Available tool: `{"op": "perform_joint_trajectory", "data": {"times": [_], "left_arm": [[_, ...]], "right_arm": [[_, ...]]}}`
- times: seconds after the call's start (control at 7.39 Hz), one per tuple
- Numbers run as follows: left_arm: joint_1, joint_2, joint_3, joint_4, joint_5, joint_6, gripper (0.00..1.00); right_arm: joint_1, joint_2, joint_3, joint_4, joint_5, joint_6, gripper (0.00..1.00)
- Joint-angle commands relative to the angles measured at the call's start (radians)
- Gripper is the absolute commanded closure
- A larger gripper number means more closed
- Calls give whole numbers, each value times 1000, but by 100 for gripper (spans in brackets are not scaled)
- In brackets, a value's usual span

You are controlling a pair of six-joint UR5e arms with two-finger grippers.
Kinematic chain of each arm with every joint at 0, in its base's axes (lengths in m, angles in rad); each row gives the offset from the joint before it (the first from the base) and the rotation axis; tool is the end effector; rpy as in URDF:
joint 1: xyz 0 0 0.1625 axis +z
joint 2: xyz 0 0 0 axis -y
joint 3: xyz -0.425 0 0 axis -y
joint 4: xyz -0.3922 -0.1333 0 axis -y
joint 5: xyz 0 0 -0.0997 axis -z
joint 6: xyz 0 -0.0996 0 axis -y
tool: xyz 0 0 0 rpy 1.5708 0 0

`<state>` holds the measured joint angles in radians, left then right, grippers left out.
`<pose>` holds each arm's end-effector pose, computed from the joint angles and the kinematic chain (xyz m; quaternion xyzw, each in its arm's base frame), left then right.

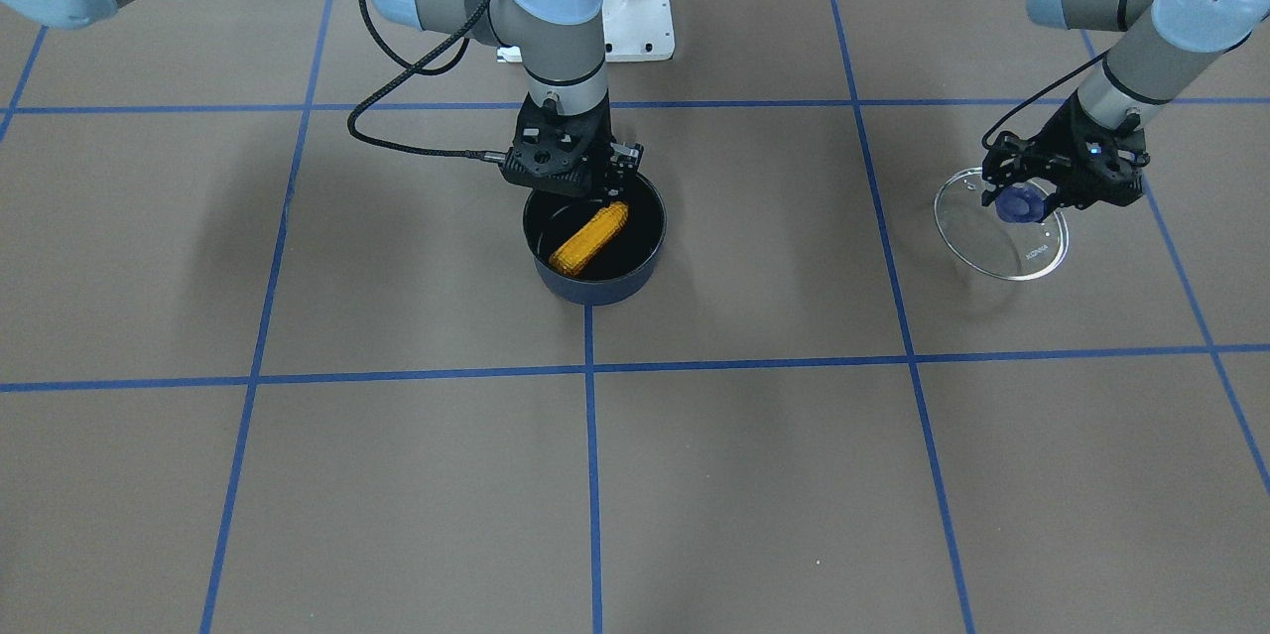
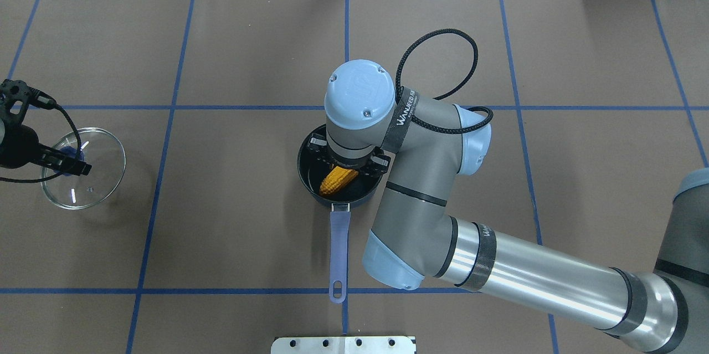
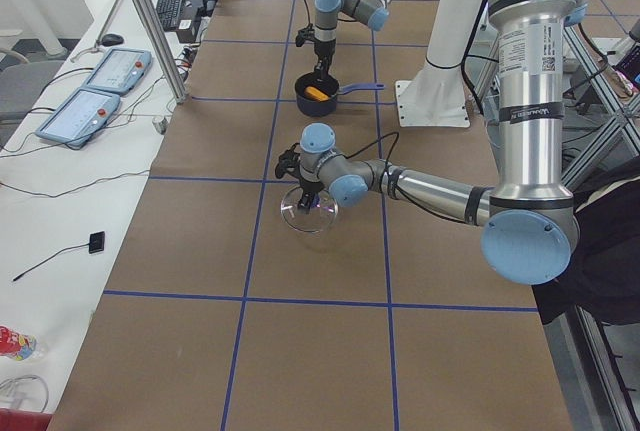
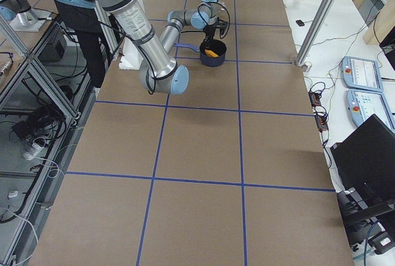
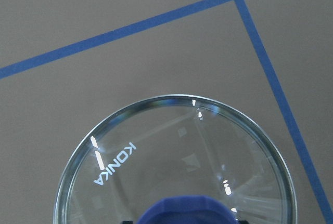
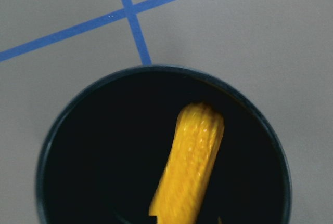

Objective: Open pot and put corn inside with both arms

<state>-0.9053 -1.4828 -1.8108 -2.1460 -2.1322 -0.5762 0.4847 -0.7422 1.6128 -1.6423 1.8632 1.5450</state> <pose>0.2338 -0.4278 0.5232 0.1273 0.4094 0.1385 0.8927 -0.5740 -0.4205 0.1449 -0.0327 -0.4063 0.1521 0.9004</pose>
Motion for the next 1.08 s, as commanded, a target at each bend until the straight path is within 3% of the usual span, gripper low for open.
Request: {"op": "perform_joint_trajectory", "data": {"times": [0.0, 0.54, 0.95], "left_arm": [[0, -2, 5, 0, 0, -1, 40], [9, -76, 93, 2, 2, -1, 40], [11, -86, 106, 2, 2, 1, 40]], "right_arm": [[32, 10, 1, -1, 13, -12, 0], [164, 14, 9, -5, 151, -100, 0], [180, 18, 13, -5, 152, -108, 0]]}}
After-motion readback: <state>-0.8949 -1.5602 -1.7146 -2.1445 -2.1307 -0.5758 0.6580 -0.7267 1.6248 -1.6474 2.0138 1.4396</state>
